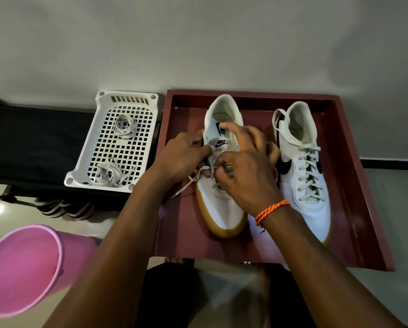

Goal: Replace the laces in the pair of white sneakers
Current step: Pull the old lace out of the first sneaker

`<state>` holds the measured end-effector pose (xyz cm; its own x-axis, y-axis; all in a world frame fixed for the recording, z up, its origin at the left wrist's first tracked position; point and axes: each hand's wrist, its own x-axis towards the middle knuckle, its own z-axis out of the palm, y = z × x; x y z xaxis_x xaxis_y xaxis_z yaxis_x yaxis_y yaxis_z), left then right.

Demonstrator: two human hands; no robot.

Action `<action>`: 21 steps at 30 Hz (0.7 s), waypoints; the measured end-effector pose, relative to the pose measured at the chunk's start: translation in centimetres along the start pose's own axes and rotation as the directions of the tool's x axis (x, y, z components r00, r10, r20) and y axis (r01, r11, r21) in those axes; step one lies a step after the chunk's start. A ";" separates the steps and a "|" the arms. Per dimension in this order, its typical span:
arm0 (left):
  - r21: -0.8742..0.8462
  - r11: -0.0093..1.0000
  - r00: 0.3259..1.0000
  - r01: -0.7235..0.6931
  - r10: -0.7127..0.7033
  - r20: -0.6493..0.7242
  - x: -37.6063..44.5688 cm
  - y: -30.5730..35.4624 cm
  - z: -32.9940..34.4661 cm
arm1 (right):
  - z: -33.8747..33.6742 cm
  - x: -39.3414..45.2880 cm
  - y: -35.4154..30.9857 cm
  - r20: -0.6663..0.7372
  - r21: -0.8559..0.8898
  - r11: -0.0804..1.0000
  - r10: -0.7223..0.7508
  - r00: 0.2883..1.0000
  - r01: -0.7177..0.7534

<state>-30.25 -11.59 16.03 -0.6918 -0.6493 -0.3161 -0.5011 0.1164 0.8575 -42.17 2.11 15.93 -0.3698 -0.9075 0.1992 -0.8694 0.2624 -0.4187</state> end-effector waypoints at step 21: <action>-0.017 1.000 1.000 -0.007 0.007 0.003 -0.2 0.2 -0.1 | -1.1 0.7 0.7 -0.163 0.068 0.985 0.170 0.972 -0.161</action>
<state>-30.13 -11.46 16.28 -0.6972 -0.6458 -0.3113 -0.4872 0.1082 0.8666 -43.38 2.00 16.79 -0.5606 -0.7840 0.2665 -0.7741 0.3819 -0.5049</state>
